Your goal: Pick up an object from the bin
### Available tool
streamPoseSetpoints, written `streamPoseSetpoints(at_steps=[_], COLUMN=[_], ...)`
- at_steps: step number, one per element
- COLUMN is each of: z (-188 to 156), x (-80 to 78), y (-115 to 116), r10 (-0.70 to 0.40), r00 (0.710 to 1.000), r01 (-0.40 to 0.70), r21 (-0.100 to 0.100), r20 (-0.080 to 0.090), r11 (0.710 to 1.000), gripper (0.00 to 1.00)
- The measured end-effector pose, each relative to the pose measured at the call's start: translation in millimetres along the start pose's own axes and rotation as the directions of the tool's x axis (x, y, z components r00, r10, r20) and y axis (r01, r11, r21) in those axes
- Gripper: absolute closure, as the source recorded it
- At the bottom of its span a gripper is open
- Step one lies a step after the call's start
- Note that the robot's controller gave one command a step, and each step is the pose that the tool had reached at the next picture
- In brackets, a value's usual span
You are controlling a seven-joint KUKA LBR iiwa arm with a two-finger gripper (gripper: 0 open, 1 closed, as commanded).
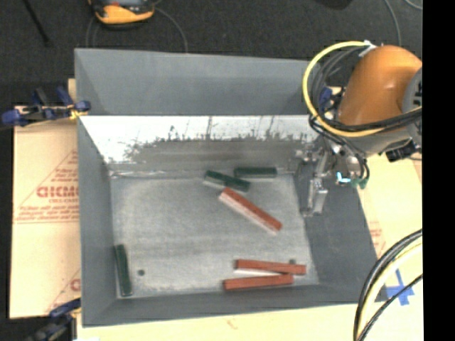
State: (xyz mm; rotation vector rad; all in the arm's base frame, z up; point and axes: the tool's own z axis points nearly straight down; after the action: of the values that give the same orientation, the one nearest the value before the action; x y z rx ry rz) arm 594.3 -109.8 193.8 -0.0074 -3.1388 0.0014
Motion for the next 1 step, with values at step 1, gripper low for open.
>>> streamPoseSetpoints(at_steps=[1], z=[-4.9], x=[-1.6], y=[0.3], r10=[-0.002], r00=[1.000], r01=[0.002], r21=[0.001], r20=[0.008], r11=[1.000], gripper=[0.00])
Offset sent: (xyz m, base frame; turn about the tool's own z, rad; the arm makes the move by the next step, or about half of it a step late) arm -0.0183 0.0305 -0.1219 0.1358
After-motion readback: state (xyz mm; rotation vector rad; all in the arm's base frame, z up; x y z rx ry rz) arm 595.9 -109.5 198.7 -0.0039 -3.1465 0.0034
